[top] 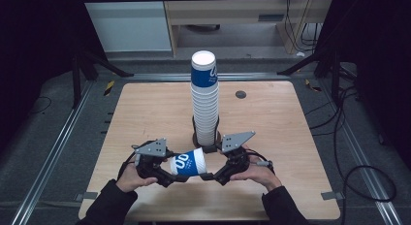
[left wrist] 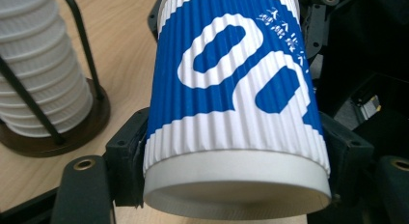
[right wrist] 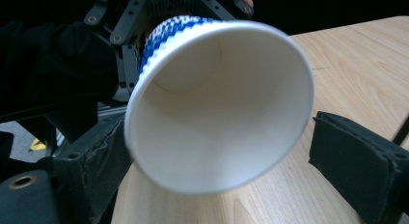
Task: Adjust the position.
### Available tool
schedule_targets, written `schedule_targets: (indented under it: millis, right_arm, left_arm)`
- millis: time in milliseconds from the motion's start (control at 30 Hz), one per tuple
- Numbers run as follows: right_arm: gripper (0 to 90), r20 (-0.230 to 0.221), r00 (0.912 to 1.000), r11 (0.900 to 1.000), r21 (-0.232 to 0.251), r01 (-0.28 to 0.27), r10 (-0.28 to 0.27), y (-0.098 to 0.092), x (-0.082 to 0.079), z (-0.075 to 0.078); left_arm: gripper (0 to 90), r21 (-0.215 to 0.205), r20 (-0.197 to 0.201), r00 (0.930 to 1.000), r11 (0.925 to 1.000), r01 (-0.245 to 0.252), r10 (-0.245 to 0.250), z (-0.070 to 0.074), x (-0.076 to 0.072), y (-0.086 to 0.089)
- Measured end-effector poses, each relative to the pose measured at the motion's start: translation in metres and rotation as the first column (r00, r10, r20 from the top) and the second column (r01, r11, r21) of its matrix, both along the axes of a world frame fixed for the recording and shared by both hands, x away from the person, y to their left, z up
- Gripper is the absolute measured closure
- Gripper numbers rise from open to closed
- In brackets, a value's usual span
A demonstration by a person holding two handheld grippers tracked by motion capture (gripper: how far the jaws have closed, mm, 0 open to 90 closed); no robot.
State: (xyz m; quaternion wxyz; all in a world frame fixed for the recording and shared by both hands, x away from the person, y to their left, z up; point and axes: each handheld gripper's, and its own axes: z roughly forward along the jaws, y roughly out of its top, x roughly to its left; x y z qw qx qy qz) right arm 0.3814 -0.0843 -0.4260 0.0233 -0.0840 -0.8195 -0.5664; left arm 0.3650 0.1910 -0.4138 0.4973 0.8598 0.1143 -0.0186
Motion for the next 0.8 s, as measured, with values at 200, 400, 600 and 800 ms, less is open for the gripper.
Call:
schedule_targets:
  millis: [200,400,600,800]
  right_arm:
    - [11.6,-0.012,0.9995,1.000,0.009,-0.028,0.028,0.0042,-0.0002,-0.0017]
    - [12.9,-0.027,0.9982,0.999,0.007,-0.053,0.053,0.0068,0.0000,-0.0040]
    - [14.0,-0.035,0.9975,0.998,0.005,-0.061,0.061,0.0078,0.0008,-0.0057]
    - [15.9,-0.042,0.9969,0.998,0.006,-0.067,0.067,0.0058,0.0016,-0.0046]
  left_arm:
    - [26.5,0.014,0.001,0.9999,0.9998,0.015,-0.015,-0.0013,-0.0027,-0.0054]
    - [26.5,0.025,-0.003,0.9997,0.9994,0.025,-0.025,-0.0024,-0.0032,-0.0074]
    - [26.8,0.027,-0.015,0.9995,0.9992,0.029,-0.029,-0.0034,-0.0018,-0.0075]
    - [26.3,0.024,-0.023,0.9995,0.9995,0.023,-0.022,-0.0037,-0.0015,-0.0078]
